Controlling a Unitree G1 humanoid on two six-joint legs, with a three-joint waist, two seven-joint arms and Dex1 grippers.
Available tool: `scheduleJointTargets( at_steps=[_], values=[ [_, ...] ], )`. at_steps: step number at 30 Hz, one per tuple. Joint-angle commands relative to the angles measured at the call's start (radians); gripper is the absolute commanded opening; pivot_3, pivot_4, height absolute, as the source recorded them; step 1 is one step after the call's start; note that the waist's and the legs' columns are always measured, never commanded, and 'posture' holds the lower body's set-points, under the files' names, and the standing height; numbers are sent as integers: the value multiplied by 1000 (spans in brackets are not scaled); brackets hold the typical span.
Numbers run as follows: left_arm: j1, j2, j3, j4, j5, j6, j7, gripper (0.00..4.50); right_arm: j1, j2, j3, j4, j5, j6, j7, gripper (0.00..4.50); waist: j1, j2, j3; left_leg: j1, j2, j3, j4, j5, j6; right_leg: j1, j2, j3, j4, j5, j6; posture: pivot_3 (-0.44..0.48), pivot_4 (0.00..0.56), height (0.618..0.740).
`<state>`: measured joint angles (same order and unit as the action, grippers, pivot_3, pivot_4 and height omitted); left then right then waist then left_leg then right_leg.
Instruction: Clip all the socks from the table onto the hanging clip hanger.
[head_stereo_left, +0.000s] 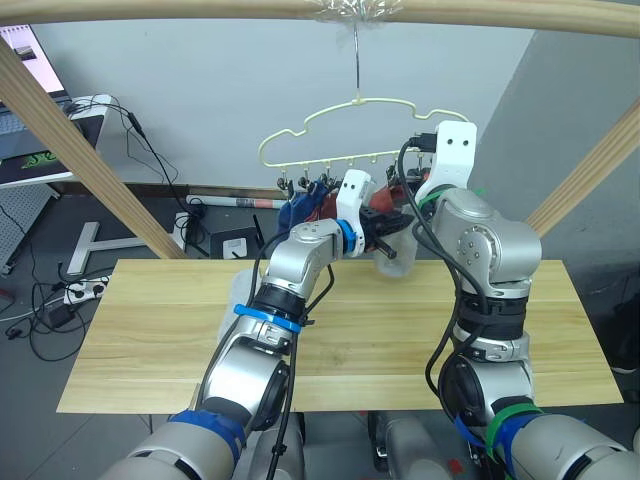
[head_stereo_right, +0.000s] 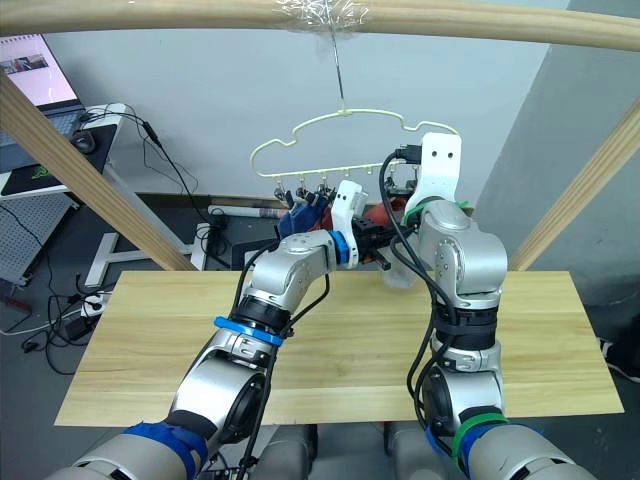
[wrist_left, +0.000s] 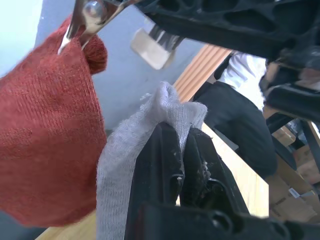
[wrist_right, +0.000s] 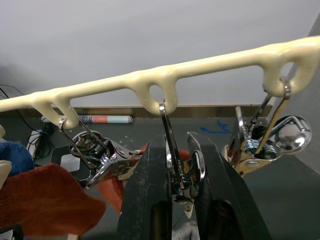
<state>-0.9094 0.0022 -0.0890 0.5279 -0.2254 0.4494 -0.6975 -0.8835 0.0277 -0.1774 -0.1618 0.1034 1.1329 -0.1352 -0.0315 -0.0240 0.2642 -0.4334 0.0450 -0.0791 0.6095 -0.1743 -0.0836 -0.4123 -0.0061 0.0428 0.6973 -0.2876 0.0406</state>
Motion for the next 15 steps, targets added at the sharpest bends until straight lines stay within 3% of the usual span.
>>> scheduleJointTargets(
  at_steps=[1, 15],
  values=[
    [-33, -1, 11, 6, 0, -35, 5, 250, -22, 5, -11, -51, 14, -4, -2, 199, 0, 0, 0, 0, 0, 0, 0, 0, 0, 0, 0, 0, 0, 0, 0, 24, 213, 740],
    [-105, -31, 16, 147, 11, -113, 17, 250, -24, 4, -13, -66, 12, 10, -4, 199, -1, 0, 0, 0, 0, 0, 0, 0, 0, 0, 0, 0, 0, 0, 0, 3, 206, 740]
  ],
)
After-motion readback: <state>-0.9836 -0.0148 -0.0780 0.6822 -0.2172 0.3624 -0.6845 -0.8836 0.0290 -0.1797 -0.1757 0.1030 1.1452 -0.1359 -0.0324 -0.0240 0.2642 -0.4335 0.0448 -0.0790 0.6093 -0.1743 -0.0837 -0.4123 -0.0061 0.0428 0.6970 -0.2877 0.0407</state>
